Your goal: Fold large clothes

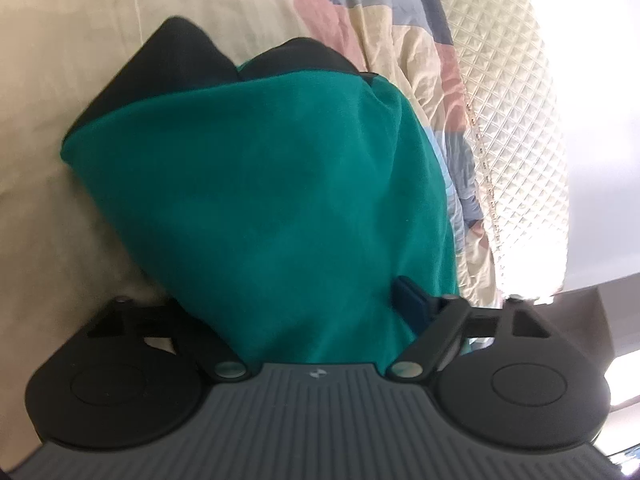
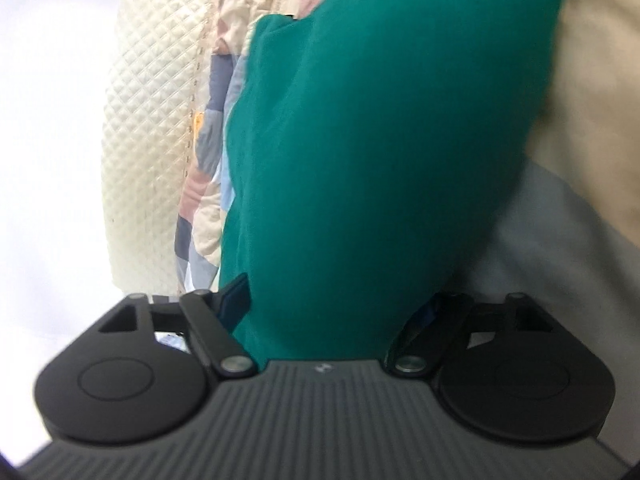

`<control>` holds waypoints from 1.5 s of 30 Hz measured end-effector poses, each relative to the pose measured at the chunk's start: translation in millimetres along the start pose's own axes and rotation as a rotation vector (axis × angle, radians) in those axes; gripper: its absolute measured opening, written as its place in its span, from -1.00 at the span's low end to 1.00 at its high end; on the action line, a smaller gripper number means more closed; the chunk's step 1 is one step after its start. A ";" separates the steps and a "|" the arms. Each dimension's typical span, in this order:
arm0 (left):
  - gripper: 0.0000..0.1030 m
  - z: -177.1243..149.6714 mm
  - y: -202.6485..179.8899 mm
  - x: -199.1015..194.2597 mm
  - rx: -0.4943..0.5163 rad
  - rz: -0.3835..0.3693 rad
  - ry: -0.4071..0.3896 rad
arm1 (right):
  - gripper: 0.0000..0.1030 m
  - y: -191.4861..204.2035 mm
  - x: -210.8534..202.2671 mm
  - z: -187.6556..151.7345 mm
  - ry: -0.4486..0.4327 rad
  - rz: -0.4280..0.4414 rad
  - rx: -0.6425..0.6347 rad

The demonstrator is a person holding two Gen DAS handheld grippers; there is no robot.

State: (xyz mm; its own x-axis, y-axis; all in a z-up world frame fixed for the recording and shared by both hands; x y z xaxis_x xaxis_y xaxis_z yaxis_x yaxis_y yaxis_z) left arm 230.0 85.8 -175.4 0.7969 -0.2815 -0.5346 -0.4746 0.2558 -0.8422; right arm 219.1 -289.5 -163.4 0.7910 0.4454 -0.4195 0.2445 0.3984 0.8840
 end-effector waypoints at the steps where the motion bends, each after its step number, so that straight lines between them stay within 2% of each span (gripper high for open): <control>1: 0.26 0.5 0.4 -1.4 0.003 -0.001 -0.004 | 0.26 2.6 -0.9 -0.4 -0.003 -0.003 -0.018; 2: 0.15 0.7 0.9 -5.0 0.003 -0.007 -0.007 | 0.07 5.2 -2.8 -0.9 -0.005 -0.006 -0.035; 3: -0.07 0.8 0.5 -8.5 0.000 -0.020 -0.012 | -0.12 7.7 -5.2 -2.0 -0.009 -0.008 -0.051; 4: -0.26 1.8 0.7 -13.8 -0.004 -0.041 -0.022 | -0.18 11.5 -8.7 -3.5 -0.015 -0.007 -0.074; 7: -0.43 -2.8 -10.2 -28.9 0.043 -0.078 -0.033 | -0.34 23.8 -18.3 -7.8 -0.036 0.005 -0.146; 10: -0.49 -6.5 -17.9 -44.9 0.034 -0.122 -0.011 | -0.40 29.1 -34.7 -7.9 -0.063 0.028 -0.182; 14: -0.50 -15.1 -34.9 -73.1 0.108 -0.132 -0.011 | -0.41 45.5 -66.4 -10.2 -0.082 0.056 -0.234; 16: -0.50 -19.0 -41.3 -86.3 0.110 -0.146 -0.002 | -0.41 54.9 -81.5 -12.3 -0.086 0.065 -0.260; 23: -0.49 -48.8 -39.2 -144.6 0.150 -0.127 0.033 | -0.40 66.4 -147.4 -38.1 -0.113 0.086 -0.268; 26: -0.46 -60.9 -26.4 -162.5 0.150 -0.113 0.047 | -0.40 58.7 -171.9 -42.4 -0.115 0.072 -0.277; 29: -0.35 -61.4 -25.0 -159.9 0.145 -0.104 0.052 | -0.38 56.0 -166.5 -39.5 -0.109 0.028 -0.304; 31: -0.07 -57.4 -25.7 -157.7 0.120 -0.119 0.057 | -0.33 56.1 -159.8 -35.2 -0.106 0.032 -0.317; 32: 0.00 -53.8 -26.9 -154.2 0.092 -0.136 0.063 | -0.28 56.7 -156.7 -33.2 -0.103 0.040 -0.323; 34: 0.26 -47.0 -24.7 -149.6 0.001 -0.192 0.072 | -0.18 63.9 -151.2 -29.9 -0.098 0.054 -0.343; 36: 0.33 -42.7 -23.7 -148.2 -0.067 -0.250 0.079 | 0.02 70.6 -146.6 -25.8 -0.099 0.069 -0.363; 38: 0.35 -39.4 -27.0 -146.6 -0.099 -0.284 0.076 | 0.11 78.3 -145.3 -24.1 -0.107 0.077 -0.378; 40: 0.39 -35.9 -34.8 -142.7 -0.108 -0.305 0.067 | 0.12 85.7 -141.1 -19.6 -0.111 0.079 -0.396; 45: 0.48 -26.9 -65.5 -130.2 -0.061 -0.325 0.048 | 0.12 101.0 -127.1 0.0 -0.110 0.094 -0.386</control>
State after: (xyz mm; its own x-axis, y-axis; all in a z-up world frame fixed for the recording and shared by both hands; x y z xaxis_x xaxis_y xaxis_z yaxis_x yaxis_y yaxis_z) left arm 147.3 80.8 -52.5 0.8925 -0.3829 -0.2385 -0.2209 0.0901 -0.9711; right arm 143.3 -305.8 -20.8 0.8602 0.4140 -0.2977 -0.0433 0.6410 0.7663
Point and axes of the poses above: each gripper's, at about its wrist camera, not at the fingertips, and x roughly the way its jaws point, y to its left, z to its top, the point moved 4 cm from there along x, roughly the way its jaws point, and after that the axes turned 8 degrees about -x, right-handed, at the moved point
